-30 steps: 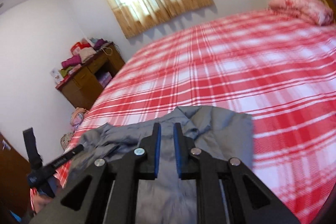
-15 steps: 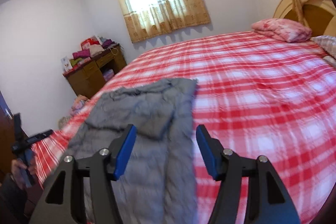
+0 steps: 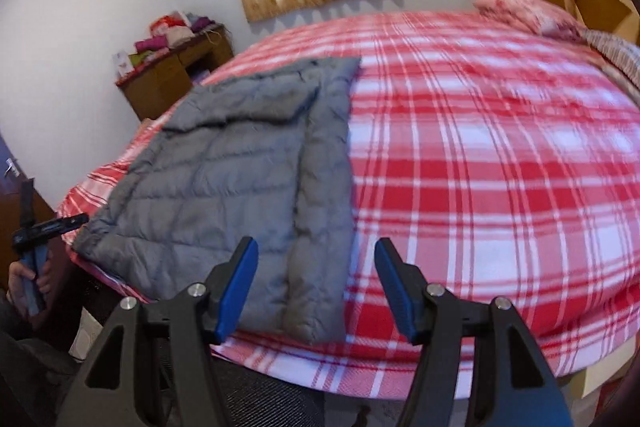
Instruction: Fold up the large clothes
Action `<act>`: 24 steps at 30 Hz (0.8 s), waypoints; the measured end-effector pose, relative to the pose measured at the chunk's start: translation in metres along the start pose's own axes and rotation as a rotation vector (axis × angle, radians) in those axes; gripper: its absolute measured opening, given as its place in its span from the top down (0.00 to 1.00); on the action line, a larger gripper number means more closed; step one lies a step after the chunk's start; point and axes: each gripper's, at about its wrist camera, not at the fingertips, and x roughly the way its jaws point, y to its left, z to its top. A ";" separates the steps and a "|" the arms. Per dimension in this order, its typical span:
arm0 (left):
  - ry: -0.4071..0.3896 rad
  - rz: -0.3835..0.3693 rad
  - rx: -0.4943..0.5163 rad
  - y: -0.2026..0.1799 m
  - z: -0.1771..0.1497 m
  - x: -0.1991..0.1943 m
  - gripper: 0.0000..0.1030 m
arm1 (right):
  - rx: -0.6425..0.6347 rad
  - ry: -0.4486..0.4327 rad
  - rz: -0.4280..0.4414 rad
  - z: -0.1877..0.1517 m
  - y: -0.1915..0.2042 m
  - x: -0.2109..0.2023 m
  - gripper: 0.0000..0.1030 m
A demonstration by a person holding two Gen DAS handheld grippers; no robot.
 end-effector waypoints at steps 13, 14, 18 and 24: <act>0.041 -0.001 0.108 -0.016 -0.022 0.014 0.29 | 0.031 0.162 -0.034 -0.040 -0.003 0.044 0.38; 0.037 -0.017 0.109 -0.016 -0.024 0.013 0.31 | 0.042 0.171 -0.027 -0.041 -0.004 0.047 0.38; 0.053 -0.066 0.117 -0.019 -0.025 0.014 0.56 | 0.058 0.220 0.024 -0.046 0.000 0.063 0.41; 0.036 -0.090 0.102 -0.019 -0.027 0.016 0.75 | 0.090 0.235 0.061 -0.048 -0.001 0.071 0.77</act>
